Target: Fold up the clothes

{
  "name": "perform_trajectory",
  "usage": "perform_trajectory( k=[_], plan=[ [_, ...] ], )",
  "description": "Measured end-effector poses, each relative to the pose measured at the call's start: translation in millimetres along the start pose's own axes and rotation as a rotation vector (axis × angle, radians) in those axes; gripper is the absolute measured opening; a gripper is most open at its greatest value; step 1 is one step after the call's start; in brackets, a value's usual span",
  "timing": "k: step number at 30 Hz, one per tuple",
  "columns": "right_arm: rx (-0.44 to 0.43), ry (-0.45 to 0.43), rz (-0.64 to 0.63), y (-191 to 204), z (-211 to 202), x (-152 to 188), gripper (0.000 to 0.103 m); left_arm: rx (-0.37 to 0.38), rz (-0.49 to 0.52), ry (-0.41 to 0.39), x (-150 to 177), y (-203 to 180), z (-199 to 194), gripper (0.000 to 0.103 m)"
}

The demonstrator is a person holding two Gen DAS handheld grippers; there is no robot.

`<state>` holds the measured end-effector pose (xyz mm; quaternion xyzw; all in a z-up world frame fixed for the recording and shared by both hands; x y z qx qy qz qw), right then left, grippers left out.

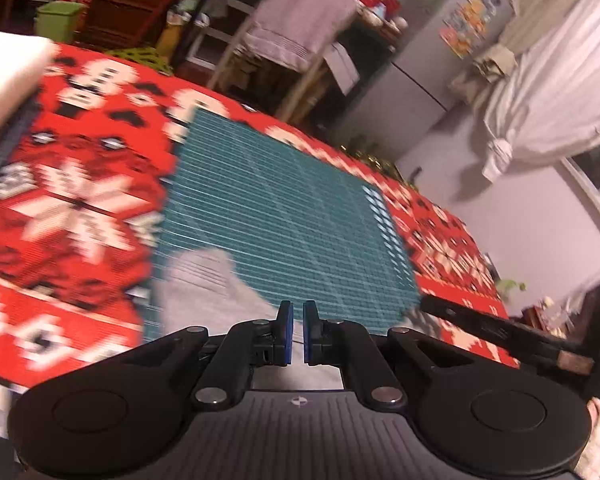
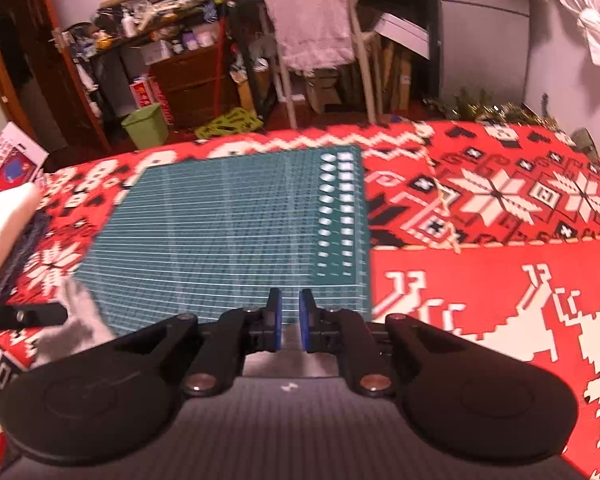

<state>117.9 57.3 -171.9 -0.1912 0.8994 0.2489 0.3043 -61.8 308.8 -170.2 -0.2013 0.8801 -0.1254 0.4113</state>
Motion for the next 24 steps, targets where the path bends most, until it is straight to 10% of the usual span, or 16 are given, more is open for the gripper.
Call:
perform_trajectory(
  k=[17, 24],
  plan=[
    [0.001, 0.012, 0.001, 3.0, -15.9, 13.5, 0.011, -0.064, 0.123, -0.014, -16.6, 29.2, 22.1, 0.004],
    [-0.116, 0.067, -0.073, 45.3, -11.1, 18.3, 0.012, -0.038, 0.023, -0.061, -20.7, 46.8, -0.6, 0.004]
  ],
)
Point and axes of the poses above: each gripper's, at about its wrist camera, not at the fingertips, and z roughly the way its jaws point, y to its left, x to its underside, the point moved 1 cm from there along z, roughly the way its jaws point, and after that the axes turned 13 degrees about z, right-handed, at the moved point
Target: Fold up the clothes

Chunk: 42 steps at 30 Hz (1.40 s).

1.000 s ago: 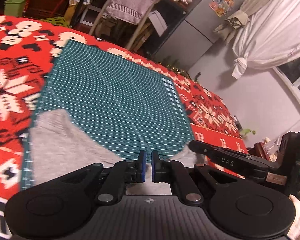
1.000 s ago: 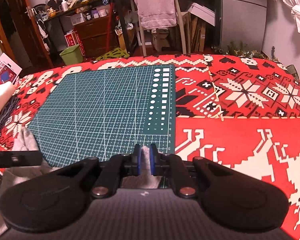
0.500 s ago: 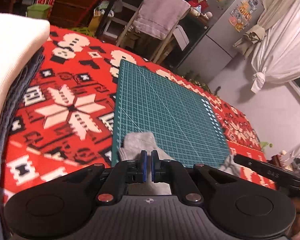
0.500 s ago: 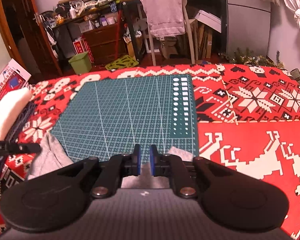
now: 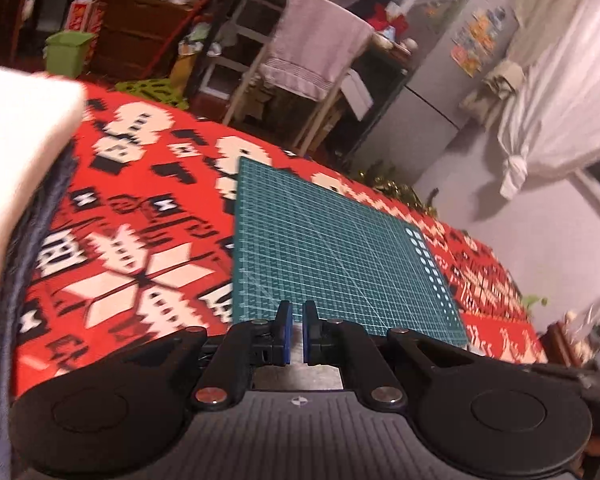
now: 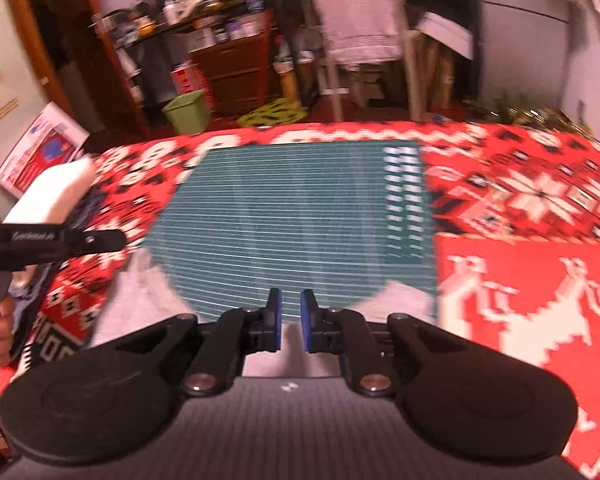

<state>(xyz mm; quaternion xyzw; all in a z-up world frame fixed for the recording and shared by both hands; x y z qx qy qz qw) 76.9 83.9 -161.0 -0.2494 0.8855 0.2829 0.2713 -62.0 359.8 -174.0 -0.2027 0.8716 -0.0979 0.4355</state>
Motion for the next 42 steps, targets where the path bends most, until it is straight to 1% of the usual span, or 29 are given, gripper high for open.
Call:
perform_trajectory(
  k=[3, 4, 5, 6, 9, 14, 17, 18, 19, 22, 24, 28, 29, 30, 31, 32, 35, 37, 38, 39, 40, 42],
  plan=[
    [-0.074, 0.028, -0.058, 32.6, 16.6, 0.6, 0.013, 0.019, -0.035, -0.005, 4.4, 5.8, -12.5, 0.004],
    [-0.105, 0.04, -0.083, 45.3, 24.2, 0.4, 0.017, 0.021, -0.038, -0.003, 6.2, 6.7, -16.4, 0.004],
    [-0.134, 0.053, -0.107, 57.1, 31.4, -0.1, 0.024, 0.023, -0.038, -0.001, 8.4, 6.7, -19.7, 0.004],
    [-0.158, 0.068, -0.129, 67.8, 39.2, -0.8, 0.037, 0.026, -0.04, 0.001, 10.9, 7.3, -22.5, 0.004],
    [-0.19, 0.099, -0.2, 95.2, 65.6, -2.4, 0.038, 0.034, -0.048, 0.017, 19.2, 10.5, -28.1, 0.004],
    [-0.181, 0.148, -0.268, 113.8, 97.6, -2.7, 0.038, 0.039, -0.08, 0.02, 31.6, 19.9, -36.3, 0.004],
    [-0.192, 0.168, -0.289, 118.9, 101.9, -1.3, 0.037, 0.036, -0.086, 0.018, 36.1, 24.4, -39.2, 0.004],
    [-0.195, 0.174, -0.296, 119.8, 102.8, -1.0, 0.028, 0.036, -0.09, 0.018, 36.9, 25.8, -39.2, 0.004],
    [-0.203, 0.183, -0.302, 119.6, 103.3, -1.0, 0.014, 0.038, -0.096, 0.019, 37.2, 27.2, -38.7, 0.004],
    [-0.279, 0.21, -0.291, 119.7, 96.3, -4.6, 0.011, 0.056, -0.108, 0.008, 37.0, 28.4, -39.1, 0.004],
    [-0.311, 0.214, -0.252, 116.1, 93.3, -9.0, 0.011, 0.077, -0.102, -0.007, 35.9, 26.0, -39.7, 0.004],
    [-0.301, 0.233, -0.182, 105.5, 103.6, -12.5, 0.013, 0.097, -0.085, -0.009, 34.9, 17.8, -32.1, 0.004],
    [-0.3, 0.239, -0.165, 102.8, 107.3, -12.4, 0.015, 0.104, -0.081, -0.008, 34.9, 15.3, -29.1, 0.004],
    [-0.297, 0.237, -0.145, 100.0, 109.7, -12.5, 0.022, 0.107, -0.075, -0.005, 34.9, 12.6, -26.1, 0.004],
    [-0.295, 0.223, -0.119, 96.9, 109.3, -13.4, 0.031, 0.105, -0.065, 0.0, 34.8, 9.6, -23.1, 0.004],
    [-0.3, 0.208, -0.09, 93.2, 106.9, -15.3, 0.033, 0.102, -0.054, 0.004, 34.6, 6.7, -20.3, 0.004],
    [-0.334, 0.16, -0.008, 78.9, 94.1, -23.1, 0.033, 0.096, -0.034, 0.014, 34.6, 0.5, -13.8, 0.004],
    [-0.325, 0.144, 0.016, 68.9, 87.9, -27.3, 0.032, 0.101, -0.032, 0.015, 34.6, -1.8, -11.3, 0.004],
    [-0.313, 0.151, 0.002, 66.4, 87.2, -27.1, 0.03, 0.101, -0.027, 0.015, 34.3, -3.2, -10.3, 0.004],
    [-0.301, 0.158, -0.012, 63.9, 86.5, -26.9, 0.015, 0.099, -0.022, 0.016, 33.8, -4.7, -9.0, 0.004],
    [-0.289, 0.166, -0.026, 61.4, 85.9, -26.7, 0.005, 0.098, -0.016, 0.017, 33.4, -6.3, -7.8, 0.004],
    [-0.268, 0.186, -0.069, 61.3, 86.6, -22.3, 0.005, 0.088, -0.002, 0.018, 32.5, -9.4, -4.3, 0.004]
  ],
)
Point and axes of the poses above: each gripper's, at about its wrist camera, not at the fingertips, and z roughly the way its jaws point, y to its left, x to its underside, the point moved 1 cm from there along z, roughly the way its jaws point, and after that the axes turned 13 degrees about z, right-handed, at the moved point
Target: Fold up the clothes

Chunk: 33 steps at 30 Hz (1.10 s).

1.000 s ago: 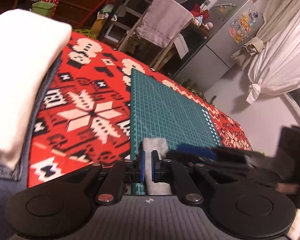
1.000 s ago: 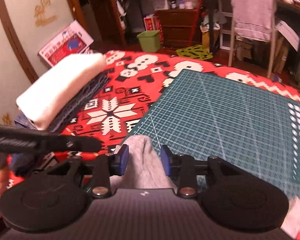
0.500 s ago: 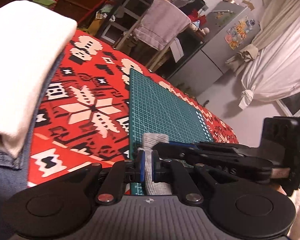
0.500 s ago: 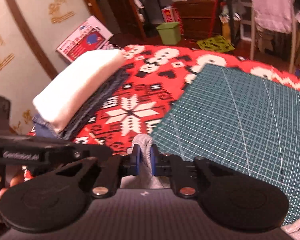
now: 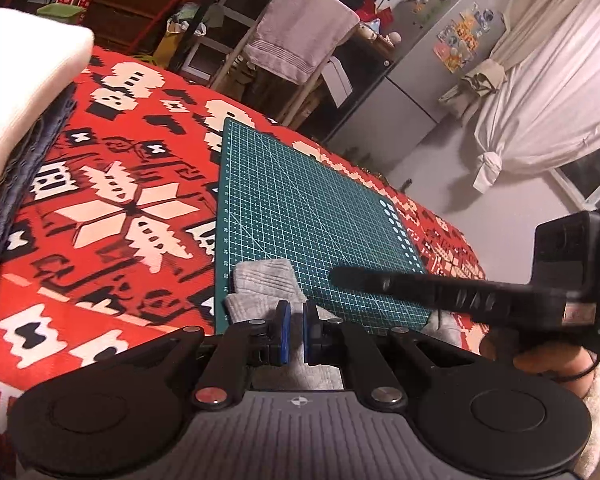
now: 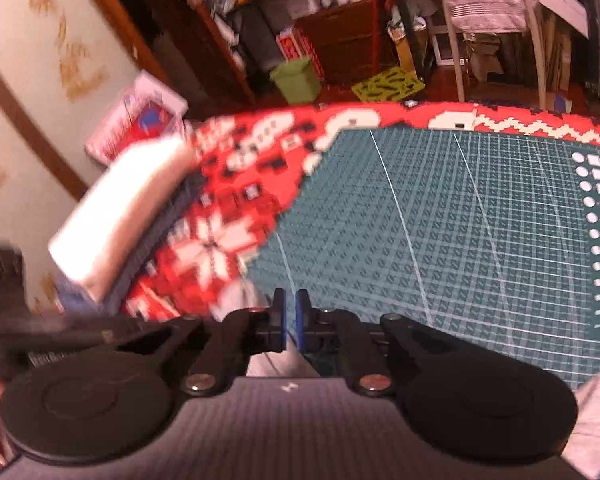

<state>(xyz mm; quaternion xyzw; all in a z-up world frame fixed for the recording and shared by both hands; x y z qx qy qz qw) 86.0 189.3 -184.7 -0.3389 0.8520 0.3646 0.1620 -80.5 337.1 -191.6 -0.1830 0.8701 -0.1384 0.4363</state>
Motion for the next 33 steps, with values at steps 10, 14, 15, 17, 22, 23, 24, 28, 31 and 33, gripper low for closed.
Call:
perform_trajectory(
  k=[10, 14, 15, 17, 22, 23, 24, 28, 31, 33],
  plan=[
    [0.007, 0.004, 0.022, -2.7, 12.5, 11.2, 0.01, -0.036, 0.004, -0.007, 0.2, -3.4, 10.6, 0.004],
    [0.061, -0.056, 0.034, -8.7, 8.3, 5.9, 0.011, -0.033, 0.004, -0.023, 2.7, -6.3, 2.7, 0.004],
    [0.07, -0.048, 0.009, -7.4, 10.0, 5.5, 0.011, -0.032, 0.005, -0.023, 3.6, -7.2, 1.4, 0.004],
    [0.081, -0.02, -0.074, -0.5, 13.7, 7.5, 0.01, -0.033, 0.012, -0.022, 4.8, -9.0, 1.3, 0.004],
    [0.032, 0.058, -0.184, 18.0, 17.3, 15.5, 0.009, -0.04, 0.018, -0.022, 6.9, -11.5, 3.5, 0.004],
    [0.027, 0.058, -0.168, 17.7, 16.9, 14.5, 0.009, -0.041, 0.015, -0.027, 6.7, -11.1, 3.6, 0.004],
    [0.012, 0.056, -0.142, 15.9, 16.2, 12.7, 0.009, -0.042, 0.013, -0.032, 6.6, -10.8, 3.8, 0.004],
    [0.022, 0.054, -0.088, 7.4, 15.9, 9.2, 0.009, -0.052, 0.007, -0.043, 3.4, -9.1, 10.1, 0.004],
    [0.05, 0.041, -0.088, 4.6, 12.5, 9.0, 0.01, -0.067, 0.014, -0.044, 0.3, -9.5, 17.3, 0.004],
    [0.064, 0.032, -0.087, 2.8, 11.2, 9.3, 0.011, -0.073, 0.015, -0.049, -1.9, -10.1, 19.5, 0.004]
  ],
)
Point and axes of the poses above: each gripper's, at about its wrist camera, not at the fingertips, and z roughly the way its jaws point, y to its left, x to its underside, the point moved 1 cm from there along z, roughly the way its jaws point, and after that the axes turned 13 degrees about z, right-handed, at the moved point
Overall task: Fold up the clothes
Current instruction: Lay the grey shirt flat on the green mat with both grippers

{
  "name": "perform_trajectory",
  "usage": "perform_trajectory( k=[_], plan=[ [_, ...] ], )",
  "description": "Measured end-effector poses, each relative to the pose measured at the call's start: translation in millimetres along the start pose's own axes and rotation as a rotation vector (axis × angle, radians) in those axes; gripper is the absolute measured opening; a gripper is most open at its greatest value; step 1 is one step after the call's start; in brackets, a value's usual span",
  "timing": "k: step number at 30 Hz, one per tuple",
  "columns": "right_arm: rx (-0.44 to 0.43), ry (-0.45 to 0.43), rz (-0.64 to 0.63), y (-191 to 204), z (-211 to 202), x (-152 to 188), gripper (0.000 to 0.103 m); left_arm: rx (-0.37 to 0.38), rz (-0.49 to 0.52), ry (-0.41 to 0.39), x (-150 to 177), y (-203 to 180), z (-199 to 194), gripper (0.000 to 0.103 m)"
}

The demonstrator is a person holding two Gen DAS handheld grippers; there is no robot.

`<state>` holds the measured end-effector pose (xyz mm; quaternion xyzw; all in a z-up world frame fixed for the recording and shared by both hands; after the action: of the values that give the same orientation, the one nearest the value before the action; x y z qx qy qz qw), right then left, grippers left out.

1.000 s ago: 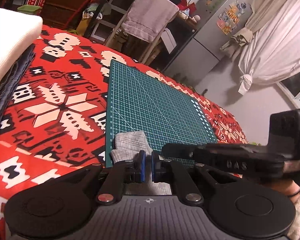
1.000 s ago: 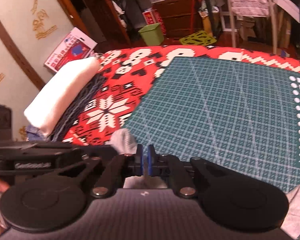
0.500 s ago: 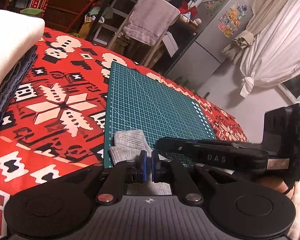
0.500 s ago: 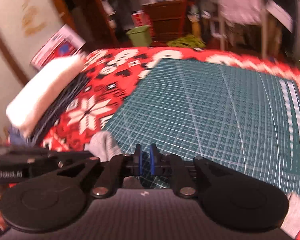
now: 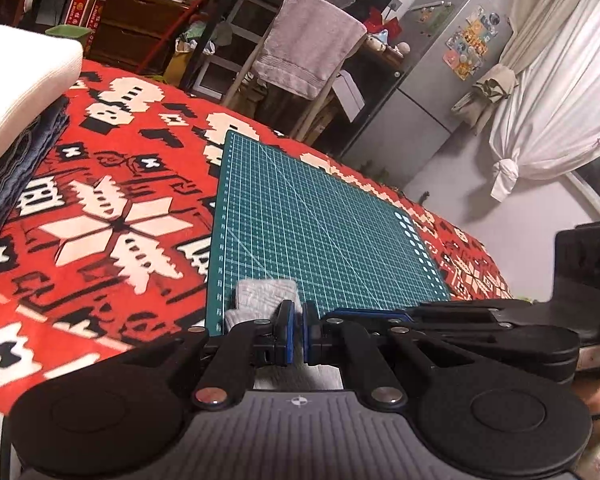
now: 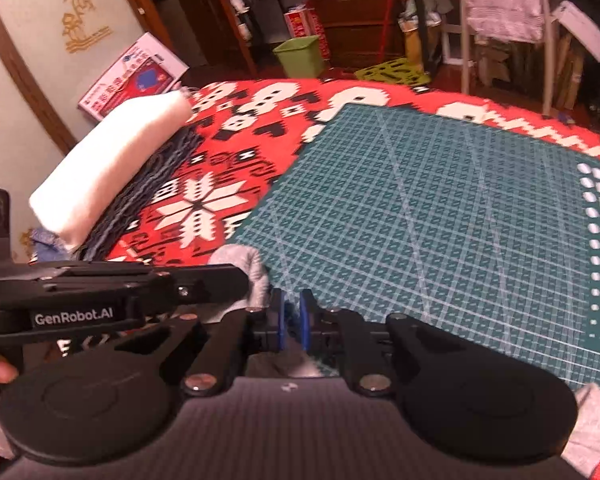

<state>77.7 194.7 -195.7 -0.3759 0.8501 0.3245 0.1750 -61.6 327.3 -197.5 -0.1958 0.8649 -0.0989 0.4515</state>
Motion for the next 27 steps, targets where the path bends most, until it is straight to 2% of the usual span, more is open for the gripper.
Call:
perform_trajectory(
  k=[6, 10, 11, 13, 16, 22, 27],
  plan=[
    [-0.03, 0.021, -0.057, 9.0, 2.1, 3.1, 0.01, 0.016, -0.018, -0.034, -0.8, 0.7, -5.7, 0.004],
    [0.065, -0.064, -0.007, -0.3, -11.2, -2.9, 0.01, -0.008, -0.02, -0.02, -0.7, 3.4, -2.3, 0.004],
    [0.068, -0.084, 0.016, -3.1, -17.3, -3.6, 0.01, -0.011, -0.022, -0.017, -0.5, 4.3, -1.1, 0.004],
    [0.014, -0.099, 0.047, -4.7, -30.2, -1.1, 0.01, -0.013, -0.022, -0.016, 0.5, 4.6, 1.0, 0.004],
    [-0.032, -0.076, 0.026, 4.4, -36.7, 8.6, 0.01, -0.021, -0.026, -0.015, 1.8, 4.6, 3.9, 0.004],
    [0.038, -0.038, 0.047, 6.7, -19.2, 23.3, 0.009, -0.042, -0.009, -0.016, 1.3, 1.4, 4.5, 0.004],
    [0.041, -0.135, 0.143, -4.9, -51.1, 22.4, 0.012, -0.037, -0.017, -0.035, -1.5, 1.2, -3.6, 0.004]
  ],
)
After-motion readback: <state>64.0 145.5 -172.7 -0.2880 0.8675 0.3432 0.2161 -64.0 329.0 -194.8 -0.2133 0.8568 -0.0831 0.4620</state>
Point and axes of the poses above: each gripper's, at about its wrist camera, not at the fingertips, and z roughly the way its jaws point, y to its left, x to its underside, the point moved 1 cm from there along z, roughly the way its jaws point, and after that the axes turned 13 degrees about z, right-handed, at the moved point
